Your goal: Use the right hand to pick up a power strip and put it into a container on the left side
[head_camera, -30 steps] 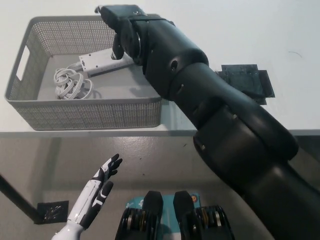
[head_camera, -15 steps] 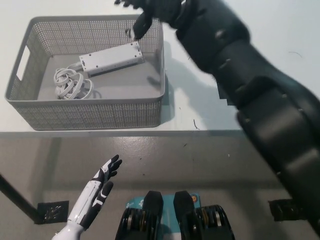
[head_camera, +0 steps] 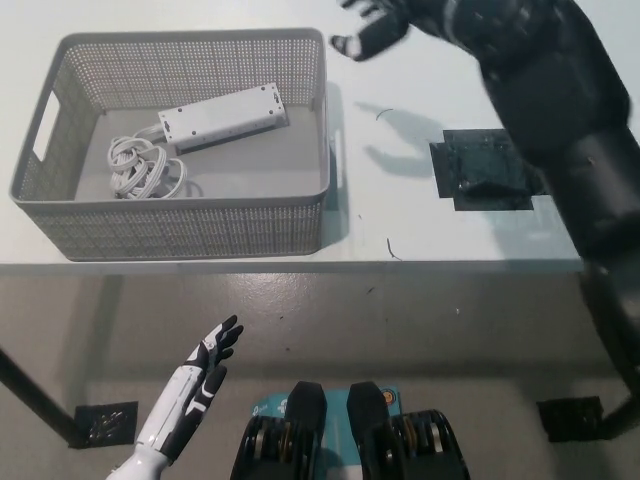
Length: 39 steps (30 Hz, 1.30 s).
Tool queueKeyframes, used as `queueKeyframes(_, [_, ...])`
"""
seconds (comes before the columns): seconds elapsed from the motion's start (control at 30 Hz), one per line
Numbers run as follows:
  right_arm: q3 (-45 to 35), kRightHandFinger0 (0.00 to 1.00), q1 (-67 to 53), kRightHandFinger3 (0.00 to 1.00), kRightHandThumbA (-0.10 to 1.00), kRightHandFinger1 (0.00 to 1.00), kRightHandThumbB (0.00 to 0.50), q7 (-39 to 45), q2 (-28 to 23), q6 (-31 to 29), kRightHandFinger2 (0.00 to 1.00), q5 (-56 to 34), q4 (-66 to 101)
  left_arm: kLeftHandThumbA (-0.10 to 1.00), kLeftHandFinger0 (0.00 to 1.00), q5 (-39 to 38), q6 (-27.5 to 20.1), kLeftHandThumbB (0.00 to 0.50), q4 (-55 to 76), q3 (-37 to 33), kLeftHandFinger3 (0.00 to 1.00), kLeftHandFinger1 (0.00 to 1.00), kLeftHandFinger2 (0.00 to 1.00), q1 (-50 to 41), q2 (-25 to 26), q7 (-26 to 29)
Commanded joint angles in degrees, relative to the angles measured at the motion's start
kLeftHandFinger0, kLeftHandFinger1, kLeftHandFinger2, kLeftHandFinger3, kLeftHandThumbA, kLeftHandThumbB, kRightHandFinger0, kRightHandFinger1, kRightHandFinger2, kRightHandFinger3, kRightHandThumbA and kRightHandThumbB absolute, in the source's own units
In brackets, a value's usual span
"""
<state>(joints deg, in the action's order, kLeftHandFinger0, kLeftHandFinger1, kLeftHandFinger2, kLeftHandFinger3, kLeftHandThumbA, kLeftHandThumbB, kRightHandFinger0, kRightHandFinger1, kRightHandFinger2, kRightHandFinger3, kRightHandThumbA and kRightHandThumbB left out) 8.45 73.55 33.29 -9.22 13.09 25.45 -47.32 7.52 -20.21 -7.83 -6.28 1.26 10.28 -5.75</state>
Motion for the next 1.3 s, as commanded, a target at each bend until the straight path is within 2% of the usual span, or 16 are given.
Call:
queueKeyframes(0.0, [-26.21,0.97,-4.58,0.94,0.3,0.97,0.229,-9.85,-19.25,13.84,0.93,-44.83,83.23,1.0,1.0,2.25,-2.23,0.051,1.82,-0.77,1.0,1.0,1.0,1.14,1.0,-0.47])
queueKeyframes(0.17, [-28.62,0.85,-12.16,1.0,0.49,0.96,0.219,-12.34,-10.21,13.84,1.0,-38.55,98.12,1.0,1.0,1.98,-2.46,0.039,1.52,-0.75,1.0,1.0,1.0,1.24,0.97,-0.52])
queueKeyframes(0.2, [-27.82,0.81,-13.67,1.0,0.65,0.95,0.239,-12.82,-8.7,12.61,1.0,-35.54,100.09,1.0,1.0,1.95,-2.29,0.04,1.45,-0.72,1.0,1.0,1.0,1.42,1.08,-0.6])
queueKeyframes(0.33, [-21.2,1.0,-23.17,1.0,1.0,1.0,0.202,-15.19,-5.51,-3.63,1.0,-26.05,101.75,1.0,1.0,2.22,-2.1,0.035,1.09,-0.81,1.0,1.0,1.0,1.76,0.83,-0.43])
queueKeyframes(0.37, [-18.52,0.99,-24.72,1.0,1.0,1.0,0.275,-16.08,-3.76,-7.93,1.0,-27.23,101.75,1.0,1.0,2.16,-2.19,0.03,1.09,-0.89,1.0,1.0,1.0,1.52,0.71,-0.44])
queueKeyframes(0.43, [-16.4,0.93,-27.3,1.0,1.0,1.0,0.275,-18.4,2.28,-11.64,1.0,-23.01,101.75,1.0,1.0,2.35,-2.36,0.041,1.04,-1.07,1.0,1.0,1.0,1.14,0.7,-0.47])
queueKeyframes(0.53, [-14.64,0.89,-30.82,1.0,1.0,1.0,0.169,-19.86,10.12,-17.72,1.0,-14.32,101.75,1.0,1.0,2.49,-2.68,0.042,0.96,-1.12,1.0,1.0,1.0,0.99,0.78,-0.44])
queueKeyframes(0.57, [-13.85,1.0,-30.97,1.0,1.0,1.0,0.168,-19.99,10.24,-19.39,1.0,-14.43,101.75,1.0,1.0,2.4,-2.71,0.043,0.83,-1.17,1.0,1.0,1.0,0.91,0.79,-0.53])
queueKeyframes(0.63, [-13.61,1.0,-31.83,1.0,1.0,1.0,0.206,-19.77,7.16,-19.94,1.0,-18.56,101.75,1.0,1.0,2.21,-2.34,0.038,0.65,-1.11,1.0,1.0,1.0,0.92,0.83,-0.62])
queueKeyframes(0.7, [-14.09,1.0,-34.07,1.0,1.0,1.0,0.127,-19.3,5.54,-21.2,1.0,-19.42,101.75,1.0,1.0,2.56,-2.28,0.029,0.77,-1.24,1.0,1.0,1.0,0.95,0.87,-0.63])
queueKeyframes(0.77, [-15.16,1.0,-31.54,1.0,1.0,1.0,0.119,-18.03,2.16,-21.95,1.0,-18.78,101.75,1.0,1.0,2.78,-2.93,0.023,0.17,-1.32,1.0,1.0,1.0,1.16,0.79,-0.45])
queueKeyframes(0.83, [-12.84,1.0,-29.55,1.0,1.0,1.0,0.214,-20.05,6.87,-19.73,1.0,-22.43,101.75,1.0,1.0,2.63,-2.48,0.027,0.31,-1.34,1.0,1.0,1.0,0.77,0.72,-0.53])
queueKeyframes(0.9, [-13.59,1.0,-29.87,1.0,1.0,1.0,0.177,-19.79,4.24,-20.92,1.0,-23.75,101.75,1.0,1.0,2.89,-2.38,0.033,0.3,-1.44,1.0,1.0,1.0,0.52,0.68,-0.47])
queueKeyframes(1.03, [-8.04,1.0,-43.92,1.0,1.0,1.0,0.416,-25.04,16.6,-29.51,1.0,-23.49,101.75,1.0,1.0,2.94,-2.55,0.04,-0.34,-1.64,1.0,1.0,1.0,0.2,0.44,-0.39])
queueKeyframes(1.17, [-8.91,1.0,-49.61,1.0,1.0,1.0,0.419,-27.22,19.61,-33.79,1.0,-21.62,101.75,1.0,1.0,2.83,-2.09,0.046,-0.51,-1.65,1.0,1.0,1.0,0.44,0.55,-0.58])
queueKeyframes(1.27, [-8.37,1.0,-58.72,1.0,1.0,1.0,0.342,-28.5,22.63,-36.37,1.0,-21.85,101.75,1.0,1.0,2.41,-2.47,0.037,-1.02,-1.72,1.0,1.0,1.0,0.5,0.75,-0.9])
